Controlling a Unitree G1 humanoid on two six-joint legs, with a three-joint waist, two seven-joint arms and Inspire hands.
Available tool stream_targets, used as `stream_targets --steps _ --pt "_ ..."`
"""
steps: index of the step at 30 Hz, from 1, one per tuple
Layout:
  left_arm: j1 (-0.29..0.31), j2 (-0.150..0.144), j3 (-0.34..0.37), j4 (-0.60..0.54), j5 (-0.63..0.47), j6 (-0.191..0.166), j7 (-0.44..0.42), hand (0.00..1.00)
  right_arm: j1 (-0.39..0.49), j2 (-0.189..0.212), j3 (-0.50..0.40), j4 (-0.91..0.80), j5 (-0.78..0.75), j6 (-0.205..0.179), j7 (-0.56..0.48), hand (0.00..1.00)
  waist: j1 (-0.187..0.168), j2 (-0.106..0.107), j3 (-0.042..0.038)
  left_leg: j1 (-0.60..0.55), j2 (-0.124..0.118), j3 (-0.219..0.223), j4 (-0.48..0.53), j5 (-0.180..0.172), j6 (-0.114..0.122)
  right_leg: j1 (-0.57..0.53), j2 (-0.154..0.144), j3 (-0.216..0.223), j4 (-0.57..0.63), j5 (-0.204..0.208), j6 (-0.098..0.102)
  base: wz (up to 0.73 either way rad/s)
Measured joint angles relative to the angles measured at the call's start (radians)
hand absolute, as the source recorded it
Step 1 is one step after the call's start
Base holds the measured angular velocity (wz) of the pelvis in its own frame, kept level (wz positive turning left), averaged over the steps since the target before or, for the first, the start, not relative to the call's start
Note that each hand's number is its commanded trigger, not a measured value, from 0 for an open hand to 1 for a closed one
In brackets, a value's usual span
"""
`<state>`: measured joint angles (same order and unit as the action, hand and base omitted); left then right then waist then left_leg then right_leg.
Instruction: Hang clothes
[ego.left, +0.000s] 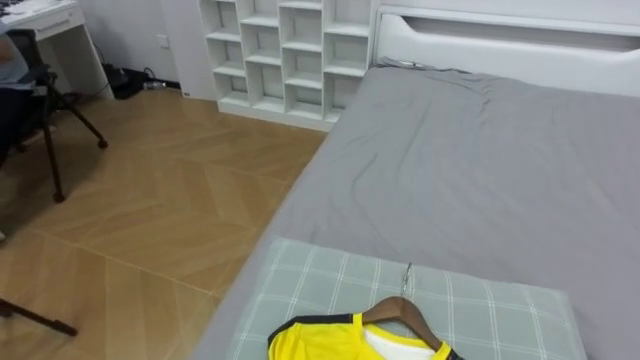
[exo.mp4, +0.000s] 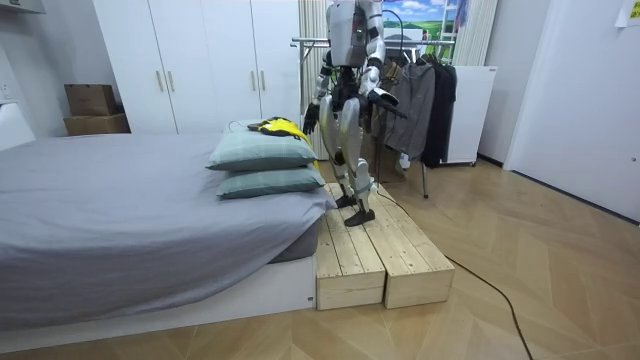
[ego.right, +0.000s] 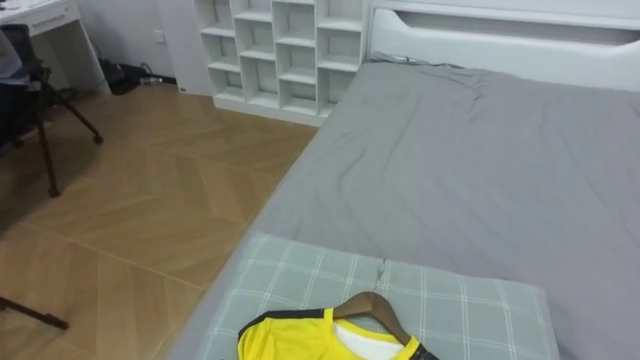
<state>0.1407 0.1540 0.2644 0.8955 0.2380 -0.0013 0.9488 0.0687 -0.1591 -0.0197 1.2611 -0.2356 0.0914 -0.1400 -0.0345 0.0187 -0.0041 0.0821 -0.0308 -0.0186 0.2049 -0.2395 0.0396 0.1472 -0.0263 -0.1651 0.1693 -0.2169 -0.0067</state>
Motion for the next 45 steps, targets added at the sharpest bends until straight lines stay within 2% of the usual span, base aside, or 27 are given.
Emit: stream_targets --steps 4,7,9,13,15,16,18,23,25,28,32,37,39,43,45 --pt "-0.016 0.003 -0.018 -0.037 0.040 -0.013 0.030 0.00 0.001 0.000 0.000 -0.003 -0.001 -0.008 0.001 0.00 -0.014 -0.001 -0.0015 0.002 0.000 0.001 0.001 0.002 -0.001 -0.002 -0.001 0.000 0.000 0.000 0.000 0.00" --pt "-0.018 0.004 -0.039 -0.153 0.075 -0.014 0.047 0.00 0.005 -0.002 0.000 -0.017 -0.005 -0.009 0.001 0.00 -0.015 -0.005 0.0003 0.002 0.000 0.007 0.002 0.002 -0.001 -0.004 -0.001 0.000 0.000 0.000 0.000 -0.01" --pt "-0.037 0.014 -0.057 -0.207 0.156 -0.017 0.067 0.00 0.004 -0.003 0.000 -0.016 -0.010 -0.015 0.001 0.00 -0.018 0.001 0.0043 -0.001 0.001 0.009 0.006 0.002 -0.001 -0.004 0.000 0.002 -0.001 0.000 0.000 0.00" --pt "-0.064 0.017 -0.089 -0.274 0.271 -0.036 0.069 0.00 0.014 -0.005 0.002 -0.016 -0.009 -0.018 0.002 0.00 -0.017 0.006 0.0046 -0.001 0.002 0.015 0.007 0.002 -0.001 -0.004 -0.001 0.008 0.000 0.001 0.001 -0.03" --pt "-0.075 0.017 -0.109 -0.292 0.313 -0.038 0.069 0.00 0.014 -0.006 0.014 -0.015 -0.007 -0.018 0.009 0.00 -0.030 0.020 0.0056 -0.001 0.001 0.018 0.007 0.002 -0.001 -0.004 0.000 0.011 0.000 0.002 0.002 -0.05" --pt "-0.075 0.017 -0.115 -0.298 0.322 -0.039 0.069 0.00 0.014 -0.007 0.020 -0.014 -0.006 -0.018 0.011 0.00 -0.034 0.018 0.0038 -0.001 0.001 0.018 0.006 0.002 -0.001 -0.003 0.000 0.011 0.000 0.002 0.002 0.00" --pt "-0.076 0.018 -0.142 -0.327 0.360 -0.039 0.069 0.00 0.015 -0.008 0.042 -0.006 -0.002 -0.019 0.012 0.00 -0.053 0.027 0.0059 -0.002 0.001 0.019 0.006 0.002 -0.001 -0.004 0.001 0.017 0.002 0.002 0.002 0.00" --pt "-0.083 0.022 -0.172 -0.409 0.472 -0.042 0.067 0.00 0.018 -0.010 0.075 0.006 -0.008 -0.017 0.018 0.00 -0.062 0.024 0.0079 -0.002 0.002 0.032 0.005 0.002 -0.001 -0.005 0.001 0.027 0.001 0.002 0.002 -0.06" --pt "-0.098 0.028 -0.180 -0.412 0.498 -0.042 0.066 0.00 0.015 -0.010 0.078 0.014 -0.005 -0.018 0.026 0.00 -0.070 0.018 0.0077 -0.001 0.002 0.035 0.004 0.002 -0.001 -0.004 0.001 0.028 0.001 0.002 0.002 -0.04" --pt "-0.101 0.051 -0.222 -0.412 0.522 -0.038 0.060 0.00 0.011 -0.010 0.077 0.020 -0.003 -0.016 0.037 0.00 -0.081 0.013 0.0065 -0.001 0.002 0.039 0.004 0.002 -0.001 -0.004 -0.001 0.028 0.000 0.004 0.005 -0.03" --pt "-0.101 0.063 -0.289 -0.412 0.591 -0.012 0.046 0.00 0.008 -0.009 0.087 0.020 -0.004 -0.011 0.049 0.00 -0.095 0.013 0.0066 -0.001 0.002 0.041 0.005 0.002 -0.001 -0.008 -0.003 0.028 0.000 0.004 0.006 0.00" --pt "-0.111 0.066 -0.348 -0.412 0.640 0.004 0.029 0.00 -0.004 -0.012 0.107 0.023 -0.005 -0.007 0.055 0.00 -0.102 0.019 0.0063 -0.001 0.003 0.046 0.009 0.002 -0.001 -0.015 -0.001 0.035 0.001 0.004 0.005 -0.04" --pt "-0.117 0.066 -0.369 -0.412 0.663 0.008 0.020 0.00 -0.006 -0.015 0.116 0.024 -0.005 -0.006 0.056 0.00 -0.103 0.024 0.0071 -0.001 0.004 0.056 0.008 0.002 -0.001 -0.020 0.001 0.052 0.002 0.004 0.005 -0.12" --pt "-0.134 0.066 -0.381 -0.416 0.703 0.010 0.016 0.00 -0.007 -0.015 0.116 0.031 -0.003 -0.006 0.056 0.00 -0.111 0.025 0.0072 -0.004 0.014 0.065 0.005 0.002 -0.001 -0.027 0.004 0.058 0.002 0.005 0.004 -0.09" --pt "-0.134 0.067 -0.385 -0.452 0.749 0.011 0.001 0.00 -0.002 -0.013 0.115 0.034 -0.011 -0.006 0.056 0.00 -0.117 0.024 0.0075 -0.002 0.018 0.072 -0.001 0.002 -0.002 -0.030 0.010 0.070 0.001 0.007 0.002 -0.10"
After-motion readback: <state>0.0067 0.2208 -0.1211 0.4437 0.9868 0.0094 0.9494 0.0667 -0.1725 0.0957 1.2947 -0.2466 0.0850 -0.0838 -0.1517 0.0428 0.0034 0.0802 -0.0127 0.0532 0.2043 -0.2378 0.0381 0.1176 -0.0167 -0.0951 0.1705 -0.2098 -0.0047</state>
